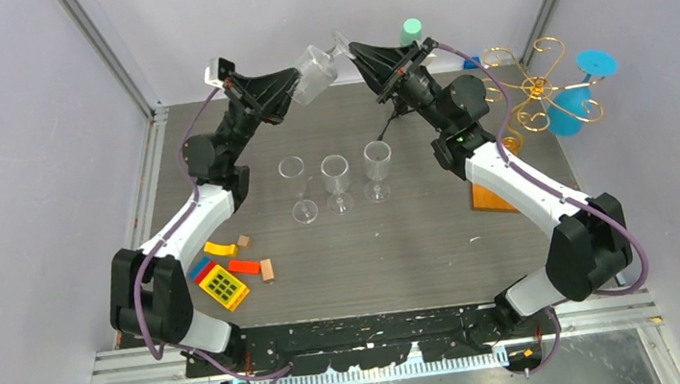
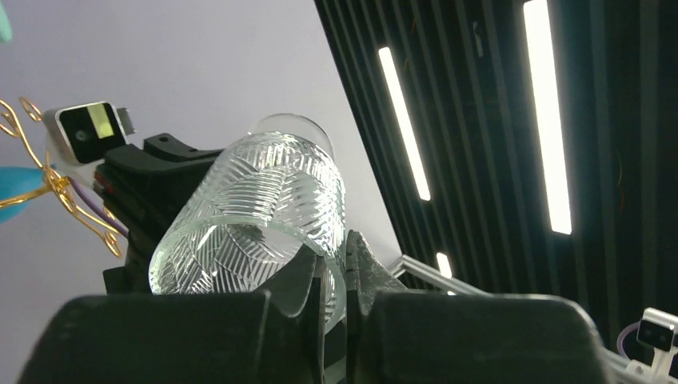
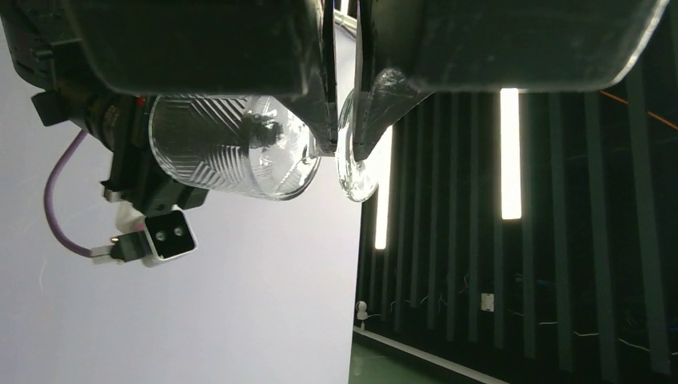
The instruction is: Take the wine glass off the wine glass rack
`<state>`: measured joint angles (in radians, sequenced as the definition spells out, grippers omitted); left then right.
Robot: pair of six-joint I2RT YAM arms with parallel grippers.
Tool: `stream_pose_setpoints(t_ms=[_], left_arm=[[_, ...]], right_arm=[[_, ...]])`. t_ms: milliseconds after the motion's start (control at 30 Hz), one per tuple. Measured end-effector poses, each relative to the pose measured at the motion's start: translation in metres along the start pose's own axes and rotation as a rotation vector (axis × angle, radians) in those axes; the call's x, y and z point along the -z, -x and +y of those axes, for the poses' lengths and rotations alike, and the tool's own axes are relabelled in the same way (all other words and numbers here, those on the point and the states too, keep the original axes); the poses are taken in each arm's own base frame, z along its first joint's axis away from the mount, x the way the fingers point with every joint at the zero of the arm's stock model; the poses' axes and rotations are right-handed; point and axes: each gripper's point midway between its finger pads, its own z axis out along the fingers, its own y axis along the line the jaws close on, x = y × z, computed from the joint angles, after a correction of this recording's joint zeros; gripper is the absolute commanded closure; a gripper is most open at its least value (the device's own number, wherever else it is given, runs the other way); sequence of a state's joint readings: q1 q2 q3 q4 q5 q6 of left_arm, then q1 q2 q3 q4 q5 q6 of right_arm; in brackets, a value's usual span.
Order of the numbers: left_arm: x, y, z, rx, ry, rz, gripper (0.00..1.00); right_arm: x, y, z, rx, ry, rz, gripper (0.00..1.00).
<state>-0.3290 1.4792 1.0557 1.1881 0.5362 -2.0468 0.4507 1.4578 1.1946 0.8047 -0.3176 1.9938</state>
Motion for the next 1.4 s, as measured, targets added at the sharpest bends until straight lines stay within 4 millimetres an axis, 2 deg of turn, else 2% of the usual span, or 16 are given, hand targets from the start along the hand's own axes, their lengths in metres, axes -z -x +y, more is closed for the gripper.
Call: stream_pose_setpoints(t_ms=[33, 100, 133, 200, 300, 367, 467, 567, 733, 933, 1033, 1167, 1267, 1400], left_arm=[[0.0, -0.001, -0.006, -0.007, -0.025, 0.0, 1.0], [-0.001, -0.002, -0.013, -0.026, -0.049, 0.006, 1.0], [-0.001, -0.002, -0.013, -0.027, -0.049, 0.007, 1.0], [-0.001, -0.002, -0.013, -0.04, -0.051, 0.008, 1.0], [0.0, -0.003, -0.01, -0.079, -0.036, 0.015, 1.0], [0.002, -0.001, -0.005, -0.115, -0.004, 0.019, 1.0], [0.008, 0.004, 0.0, -0.182, 0.071, 0.02, 1.0], [0.022, 0.018, -0.004, -0.279, 0.162, -0.017, 1.0], [0.045, 0.038, -0.009, -0.465, 0.331, -0.058, 1.0], [0.069, 0.062, 0.026, -0.599, 0.658, -0.074, 1.0], [0.095, 0.086, 0.042, -0.708, 0.886, -0.119, 1.0], [0.128, 0.107, 0.062, -0.787, 1.117, -0.105, 1.0], [0.16, 0.119, 0.092, -0.777, 1.289, -0.059, 1.0], [0.206, 0.122, 0.135, -0.705, 1.504, 0.019, 1.0]], right_arm=[[0.0, 0.001, -0.003, -0.004, -0.009, -0.003, 0.99], [0.0, 0.001, -0.006, -0.013, -0.016, -0.005, 0.92], [0.0, 0.0, -0.005, -0.014, -0.013, -0.004, 0.82], [0.0, 0.0, -0.005, -0.012, -0.011, -0.002, 0.68], [0.0, 0.002, -0.01, 0.007, -0.033, -0.014, 0.53], [0.001, 0.006, -0.019, 0.034, -0.074, -0.031, 0.47], [0.006, 0.013, -0.038, 0.103, -0.174, -0.071, 0.42], [0.013, 0.023, -0.054, 0.2, -0.283, -0.118, 0.4], [0.021, 0.033, -0.066, 0.331, -0.394, -0.154, 0.4], [0.032, 0.047, -0.078, 0.472, -0.527, -0.178, 0.41], [0.039, 0.053, -0.085, 0.519, -0.581, -0.184, 0.41], [0.05, 0.061, -0.098, 0.562, -0.653, -0.193, 0.41], [0.059, 0.069, -0.105, 0.611, -0.709, -0.209, 0.41], [0.069, 0.075, -0.102, 0.696, -0.753, -0.232, 0.41]])
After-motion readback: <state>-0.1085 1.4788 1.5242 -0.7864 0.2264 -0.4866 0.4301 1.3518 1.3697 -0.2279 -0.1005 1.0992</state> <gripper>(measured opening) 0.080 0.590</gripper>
